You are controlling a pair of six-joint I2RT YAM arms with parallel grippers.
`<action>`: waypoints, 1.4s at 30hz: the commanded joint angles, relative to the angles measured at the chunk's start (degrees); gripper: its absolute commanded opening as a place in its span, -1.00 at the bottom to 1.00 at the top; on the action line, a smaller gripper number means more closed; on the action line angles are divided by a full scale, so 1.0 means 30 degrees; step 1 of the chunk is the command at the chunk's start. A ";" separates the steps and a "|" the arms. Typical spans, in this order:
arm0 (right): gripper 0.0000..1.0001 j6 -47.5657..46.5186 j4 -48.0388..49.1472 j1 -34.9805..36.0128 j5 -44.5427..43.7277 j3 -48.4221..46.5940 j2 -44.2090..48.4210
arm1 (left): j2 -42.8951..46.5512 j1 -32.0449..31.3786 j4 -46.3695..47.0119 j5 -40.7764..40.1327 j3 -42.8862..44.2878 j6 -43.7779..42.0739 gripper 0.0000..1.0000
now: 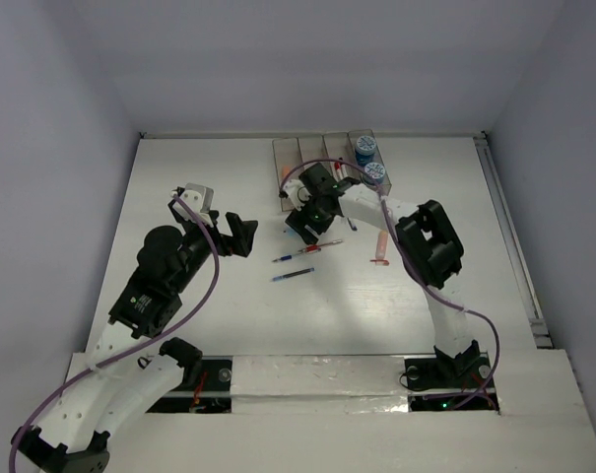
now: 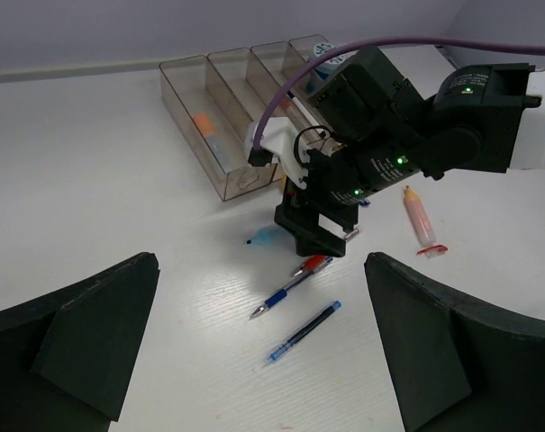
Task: Sort the stationery into containers
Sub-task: Pick up the pen from the center of the board.
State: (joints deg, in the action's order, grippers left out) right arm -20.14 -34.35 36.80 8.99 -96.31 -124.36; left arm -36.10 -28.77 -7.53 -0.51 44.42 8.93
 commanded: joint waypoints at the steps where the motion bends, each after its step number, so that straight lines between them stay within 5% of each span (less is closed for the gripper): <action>1: 0.59 -0.0580 -0.0416 0.0362 -0.0771 -0.1321 -0.0472 | 0.0226 0.0070 0.0957 -0.0063 -0.0130 0.0041 0.98; 9: 0.69 -0.1021 -0.0768 0.0537 0.0397 -0.2815 -0.1408 | 0.0167 0.0070 0.0957 -0.0034 -0.0101 0.0041 0.98; 19: 0.33 -0.0084 0.0140 0.0537 0.2041 -0.3169 -0.2025 | 0.0313 0.0070 0.1103 -0.0210 -0.0218 0.0246 0.98; 25: 0.06 0.0355 0.0638 0.0537 0.2537 -0.3404 -0.2522 | 0.0022 0.0246 0.1455 0.0083 -0.0423 0.0860 0.98; 36: -0.99 0.3019 0.5291 0.0537 0.2685 -0.1415 -0.0505 | -0.0682 0.0832 0.1922 0.3096 -0.0365 0.1388 0.98; 39: -1.00 0.4746 0.7869 0.0537 0.2803 -0.0038 0.1280 | -0.0886 0.1008 0.2186 0.3830 -0.0365 0.1681 0.93; 42: -1.00 0.6971 1.0506 0.0537 0.2686 0.1835 0.3530 | -0.1325 0.1008 0.2363 0.4270 -0.0394 0.2235 0.66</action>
State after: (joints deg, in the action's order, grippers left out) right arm -7.31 -15.86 37.98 15.97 -93.38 -123.24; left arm -39.03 -26.13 -4.47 8.60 43.51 13.56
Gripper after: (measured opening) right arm 0.316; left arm 0.861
